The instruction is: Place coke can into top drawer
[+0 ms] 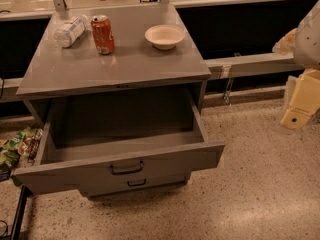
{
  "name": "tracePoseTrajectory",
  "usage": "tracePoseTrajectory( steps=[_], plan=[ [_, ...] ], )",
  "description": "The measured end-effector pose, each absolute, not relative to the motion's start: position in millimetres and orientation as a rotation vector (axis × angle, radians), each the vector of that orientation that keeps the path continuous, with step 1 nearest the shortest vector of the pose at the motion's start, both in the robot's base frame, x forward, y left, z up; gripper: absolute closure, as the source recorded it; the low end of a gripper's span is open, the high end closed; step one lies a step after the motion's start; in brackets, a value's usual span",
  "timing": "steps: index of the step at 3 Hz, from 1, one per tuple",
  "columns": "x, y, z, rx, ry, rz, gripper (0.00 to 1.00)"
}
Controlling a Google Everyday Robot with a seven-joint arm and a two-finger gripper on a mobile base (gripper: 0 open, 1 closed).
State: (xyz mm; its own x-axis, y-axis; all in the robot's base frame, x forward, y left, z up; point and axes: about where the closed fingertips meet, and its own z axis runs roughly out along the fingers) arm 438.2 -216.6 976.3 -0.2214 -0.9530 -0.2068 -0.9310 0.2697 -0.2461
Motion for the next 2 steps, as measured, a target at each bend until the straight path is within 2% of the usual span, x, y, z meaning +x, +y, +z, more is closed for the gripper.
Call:
tracePoseTrajectory(
  steps=[1,2],
  plan=[
    [438,-217,976,-1.724,2.231,-0.099,0.0],
    [461,-198,981,-1.648,2.163,-0.009,0.0]
  ],
)
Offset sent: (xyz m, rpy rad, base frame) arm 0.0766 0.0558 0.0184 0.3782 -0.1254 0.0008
